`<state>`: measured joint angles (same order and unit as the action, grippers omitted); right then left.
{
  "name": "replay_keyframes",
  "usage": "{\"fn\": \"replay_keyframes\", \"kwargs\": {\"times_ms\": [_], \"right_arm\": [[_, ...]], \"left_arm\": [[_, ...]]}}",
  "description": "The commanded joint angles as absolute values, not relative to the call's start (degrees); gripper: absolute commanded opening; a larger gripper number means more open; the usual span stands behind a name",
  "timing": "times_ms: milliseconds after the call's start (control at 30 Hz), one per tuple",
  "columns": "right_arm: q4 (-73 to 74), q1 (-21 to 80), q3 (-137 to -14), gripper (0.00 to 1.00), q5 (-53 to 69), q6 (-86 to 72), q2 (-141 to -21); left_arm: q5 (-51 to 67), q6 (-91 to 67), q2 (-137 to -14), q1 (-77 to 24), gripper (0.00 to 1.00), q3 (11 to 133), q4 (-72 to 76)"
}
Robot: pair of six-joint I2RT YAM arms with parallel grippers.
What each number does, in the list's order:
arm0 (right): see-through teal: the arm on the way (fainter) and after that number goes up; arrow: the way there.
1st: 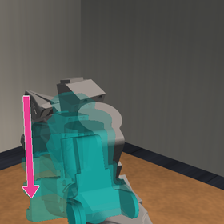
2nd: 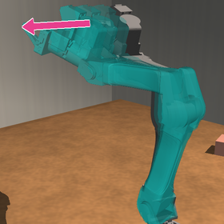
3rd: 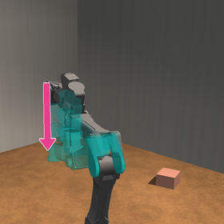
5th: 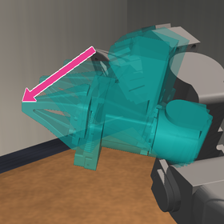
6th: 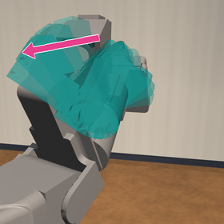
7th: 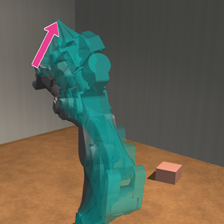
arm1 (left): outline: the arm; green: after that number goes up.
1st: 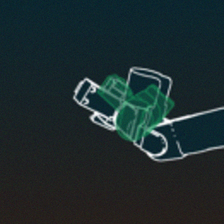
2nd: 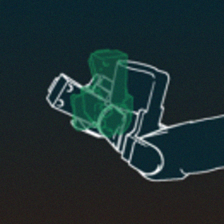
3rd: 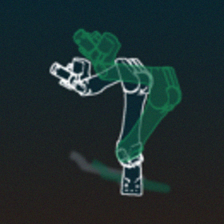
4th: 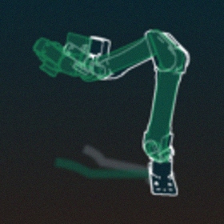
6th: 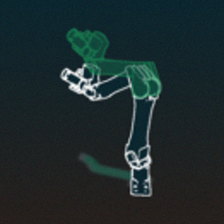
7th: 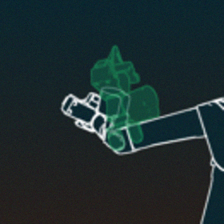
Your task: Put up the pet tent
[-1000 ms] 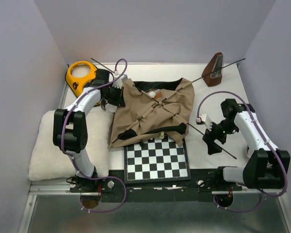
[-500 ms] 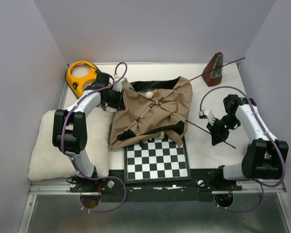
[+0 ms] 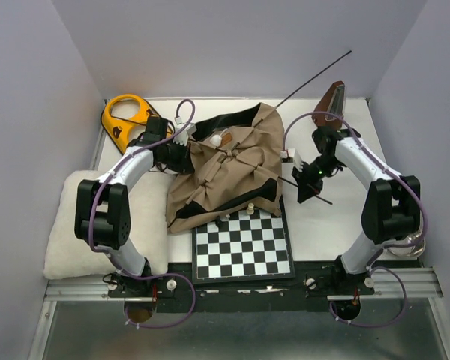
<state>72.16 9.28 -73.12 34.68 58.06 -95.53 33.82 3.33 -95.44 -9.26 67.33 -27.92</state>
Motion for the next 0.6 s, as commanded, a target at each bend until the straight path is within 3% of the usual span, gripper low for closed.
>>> {"fn": "replay_keyframes", "kwargs": {"times_ms": [0,67,200,333,567], "right_arm": [[67.2,10.2,-80.5,0.01,41.1,58.8,-99.2],[67.6,10.2,-81.8,0.01,41.0,59.5,-99.4],[67.3,10.4,-81.8,0.01,41.8,61.2,-98.4],[67.8,10.5,-82.4,0.01,42.6,62.0,-99.1],[69.1,10.8,-84.3,0.01,42.2,61.7,-99.8]], "left_arm": [[36.8,6.4,-92.5,-10.1,0.37,69.4,-29.5],[39.9,9.0,-89.5,-9.1,0.58,70.4,-28.4],[48.3,12.7,-83.2,-9.7,0.82,71.1,-20.3],[49.4,20.4,-83.4,-17.7,0.83,74.5,-16.5],[50.5,25.7,-92.2,-29.1,0.74,81.5,-10.0]]}}
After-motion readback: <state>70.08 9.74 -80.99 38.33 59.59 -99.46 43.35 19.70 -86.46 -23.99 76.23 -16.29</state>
